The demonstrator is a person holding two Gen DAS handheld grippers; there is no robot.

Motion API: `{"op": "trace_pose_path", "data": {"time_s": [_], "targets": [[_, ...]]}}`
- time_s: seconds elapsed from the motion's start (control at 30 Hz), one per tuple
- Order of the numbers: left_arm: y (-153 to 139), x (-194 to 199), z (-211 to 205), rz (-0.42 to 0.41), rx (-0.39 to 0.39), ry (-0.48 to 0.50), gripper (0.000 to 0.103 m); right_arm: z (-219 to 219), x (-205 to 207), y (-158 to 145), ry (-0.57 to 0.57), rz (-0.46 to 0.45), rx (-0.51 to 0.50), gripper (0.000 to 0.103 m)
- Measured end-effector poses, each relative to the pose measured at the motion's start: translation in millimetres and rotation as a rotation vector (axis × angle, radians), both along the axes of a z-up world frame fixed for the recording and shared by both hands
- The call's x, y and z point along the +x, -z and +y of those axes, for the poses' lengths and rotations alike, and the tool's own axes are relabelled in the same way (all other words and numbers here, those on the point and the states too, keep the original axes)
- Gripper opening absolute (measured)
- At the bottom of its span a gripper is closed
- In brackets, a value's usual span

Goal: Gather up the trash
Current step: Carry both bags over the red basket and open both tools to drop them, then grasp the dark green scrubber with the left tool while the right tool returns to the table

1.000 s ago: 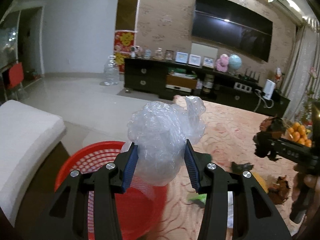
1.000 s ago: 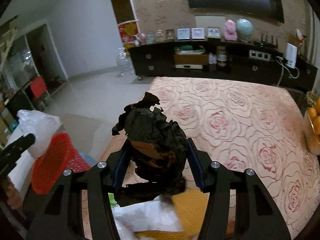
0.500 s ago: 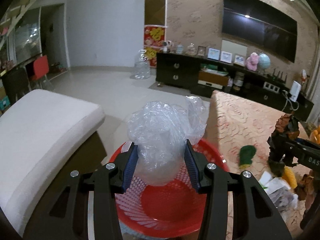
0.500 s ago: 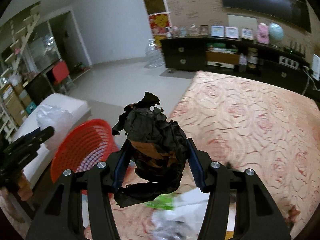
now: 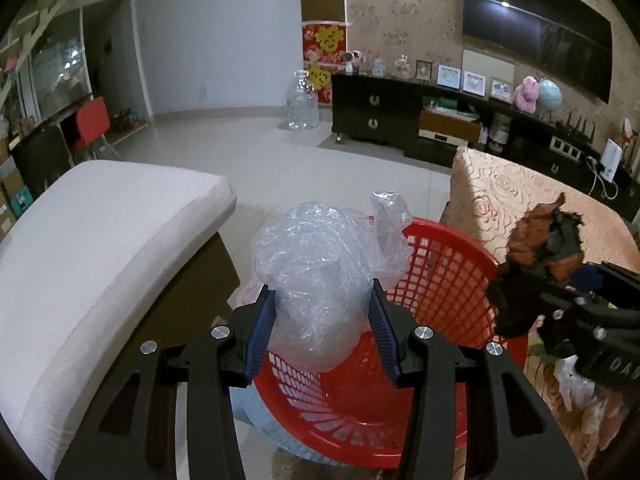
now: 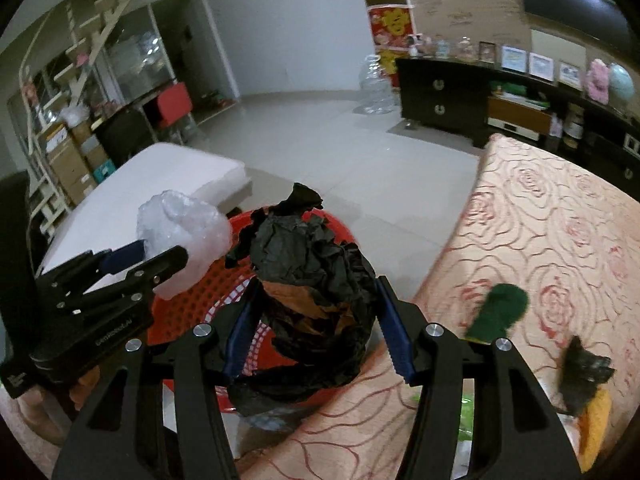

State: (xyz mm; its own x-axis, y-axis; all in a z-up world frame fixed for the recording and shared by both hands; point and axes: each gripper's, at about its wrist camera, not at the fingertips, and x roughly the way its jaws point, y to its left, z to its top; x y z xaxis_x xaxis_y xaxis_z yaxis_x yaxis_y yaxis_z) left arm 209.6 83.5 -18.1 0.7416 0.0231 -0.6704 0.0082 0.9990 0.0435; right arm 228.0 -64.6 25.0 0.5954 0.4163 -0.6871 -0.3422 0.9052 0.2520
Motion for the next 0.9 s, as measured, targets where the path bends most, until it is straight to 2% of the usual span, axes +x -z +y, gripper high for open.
{"op": "trace_pose_path", "data": {"time_s": [0.07, 0.27, 0.37, 0.63, 0.9], "targets": [[2.2, 0.8, 2.0, 0.007, 0.001, 0.003, 0.046, 4.0, 1.7, 2.4, -0.01, 0.004, 0.0, 0.061], [2.7, -0.2, 2.0, 0.015, 0.002, 0.022, 0.06, 1.6, 2.1, -0.6, -0.002, -0.011, 0.017, 0.076], [1.1, -0.9, 3.6, 0.009, -0.009, 0.014, 0.067, -4.0, 4.0, -0.9, -0.001, -0.002, 0.044, 0.077], [-5.9, -2.0, 8.7, -0.015, -0.038, -0.013, 0.071, -17.1, -2.1, -8.5, 0.038, -0.026, 0.031, 0.077], [-19.6, -9.7, -5.7, -0.073, -0.065, 0.014, 0.078, -72.9, -11.9, -20.1, 0.17, -0.055, 0.02, 0.079]]}}
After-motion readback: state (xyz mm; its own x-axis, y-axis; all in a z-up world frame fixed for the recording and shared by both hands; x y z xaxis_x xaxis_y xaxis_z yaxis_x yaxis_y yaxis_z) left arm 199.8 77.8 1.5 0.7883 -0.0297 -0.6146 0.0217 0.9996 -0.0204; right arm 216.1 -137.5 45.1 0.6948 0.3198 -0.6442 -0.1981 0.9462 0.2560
